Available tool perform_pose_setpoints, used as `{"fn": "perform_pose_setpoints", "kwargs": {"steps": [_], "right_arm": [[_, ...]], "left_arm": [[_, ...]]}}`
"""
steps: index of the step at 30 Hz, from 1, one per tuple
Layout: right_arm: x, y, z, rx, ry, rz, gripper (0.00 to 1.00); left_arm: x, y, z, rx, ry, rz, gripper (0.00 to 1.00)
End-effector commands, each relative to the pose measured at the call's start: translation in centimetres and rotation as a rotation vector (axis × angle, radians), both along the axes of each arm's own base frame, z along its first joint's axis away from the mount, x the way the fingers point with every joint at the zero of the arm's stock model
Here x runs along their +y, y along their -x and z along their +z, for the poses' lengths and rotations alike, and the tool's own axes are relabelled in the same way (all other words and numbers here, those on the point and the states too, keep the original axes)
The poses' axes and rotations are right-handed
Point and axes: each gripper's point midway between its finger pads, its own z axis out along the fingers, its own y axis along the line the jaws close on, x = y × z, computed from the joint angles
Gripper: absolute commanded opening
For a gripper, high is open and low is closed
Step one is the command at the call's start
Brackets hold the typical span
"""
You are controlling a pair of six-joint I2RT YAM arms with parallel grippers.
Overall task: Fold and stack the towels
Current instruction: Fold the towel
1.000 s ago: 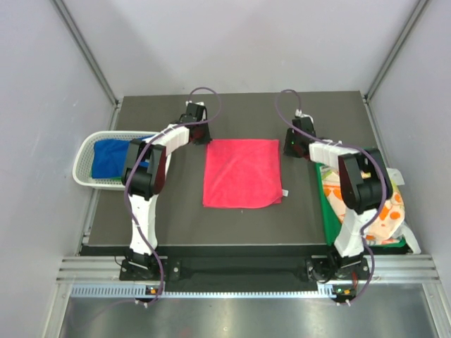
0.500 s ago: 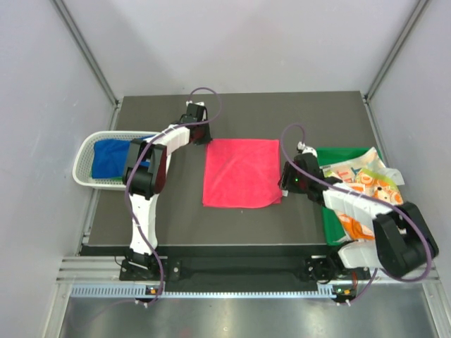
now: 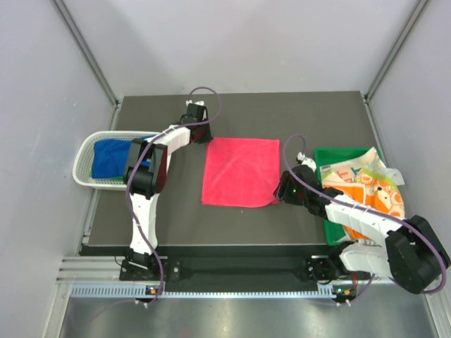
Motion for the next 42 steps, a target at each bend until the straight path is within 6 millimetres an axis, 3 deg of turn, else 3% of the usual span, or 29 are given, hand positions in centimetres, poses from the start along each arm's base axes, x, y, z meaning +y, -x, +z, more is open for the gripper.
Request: {"fn": "perform_pose_setpoints", "kwargs": {"steps": [1,8,15,16,19,32,34,41,42], "right_arm": [[0.1,0.1,0.0,-0.001,-0.025,-0.053,0.52],[1.7,0.3,-0.7,0.021,-0.071,-0.046,0.47],[1.7,0.7,-1.7,0.038,-0.079,-0.060,0.25],[1.7,0.8,-1.7,0.037,-0.080,-0.062,0.14],[1.4,1.3,-1.9,0.041,-0.079,-0.062,0.00],[-0.4,3.7,-2.5,0.038,-0.075,-0.067,0.00],[-0.3,3.8,-2.5,0.033,-0.082,-0.059,0.05],[0.2,3.8,-2.3,0.024,-0.086,-0.034,0.07],[0.2,3.7,-2.3,0.024,-0.082,-0.031,0.14]], "left_arm": [[0.4,-1.0,-0.9,-0.017,0.001,0.020,0.00],[0.4,-0.9,-1.2,-0.009,-0.002,0.022,0.00],[0.4,-0.9,-1.1,-0.009,0.000,0.021,0.00],[0.4,-0.9,-1.0,-0.012,-0.001,0.020,0.00],[0.4,-0.9,-1.2,-0.009,-0.001,0.019,0.00],[0.5,-1.1,-1.2,-0.010,-0.004,0.021,0.00],[0.4,-1.2,-1.2,-0.011,-0.003,0.021,0.00],[0.4,-1.2,-1.5,-0.002,-0.003,0.022,0.00],[0.4,-1.2,-1.5,-0.002,-0.003,0.022,0.00]]}}
